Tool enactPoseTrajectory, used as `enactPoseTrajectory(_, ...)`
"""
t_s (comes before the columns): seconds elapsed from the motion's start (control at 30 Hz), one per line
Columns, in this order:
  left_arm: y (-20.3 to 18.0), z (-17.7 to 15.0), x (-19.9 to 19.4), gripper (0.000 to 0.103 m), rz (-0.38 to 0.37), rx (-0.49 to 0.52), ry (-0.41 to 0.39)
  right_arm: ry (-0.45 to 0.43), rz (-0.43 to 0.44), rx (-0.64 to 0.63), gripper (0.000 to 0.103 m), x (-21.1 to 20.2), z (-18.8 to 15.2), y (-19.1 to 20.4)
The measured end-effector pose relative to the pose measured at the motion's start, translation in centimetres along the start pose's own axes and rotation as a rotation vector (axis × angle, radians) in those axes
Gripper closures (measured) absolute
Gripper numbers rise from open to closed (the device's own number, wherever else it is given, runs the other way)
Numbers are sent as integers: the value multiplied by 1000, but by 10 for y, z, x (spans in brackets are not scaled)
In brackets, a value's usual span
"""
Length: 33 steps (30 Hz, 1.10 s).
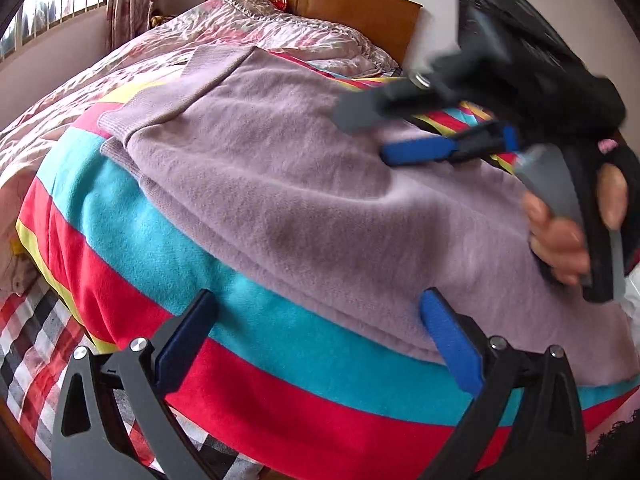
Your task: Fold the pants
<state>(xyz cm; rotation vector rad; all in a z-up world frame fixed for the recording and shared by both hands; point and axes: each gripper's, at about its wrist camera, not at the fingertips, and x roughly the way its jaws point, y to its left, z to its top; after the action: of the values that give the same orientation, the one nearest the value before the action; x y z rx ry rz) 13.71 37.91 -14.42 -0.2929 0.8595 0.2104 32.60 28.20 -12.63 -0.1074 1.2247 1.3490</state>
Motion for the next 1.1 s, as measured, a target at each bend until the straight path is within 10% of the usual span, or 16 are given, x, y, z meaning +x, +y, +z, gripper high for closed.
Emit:
enactPoseTrajectory(0.53, 4, -10, -3, 1, -26, -34, -3, -85, 93, 9, 7, 25, 75, 43)
enactPoseTrajectory(0.77, 6, -10, -9, 1, -24, -38, 10, -124, -9, 23, 9, 41, 81, 45)
enactPoseTrajectory(0.87, 15, -8, -22, 1, -22, -79, -11, -199, -103, -60, 9, 3, 70, 65)
enactPoseTrajectory(1.1, 29, 13, -29, 1, 28, -119, -47, -147, -676, -279, 7, -73, -68, 60)
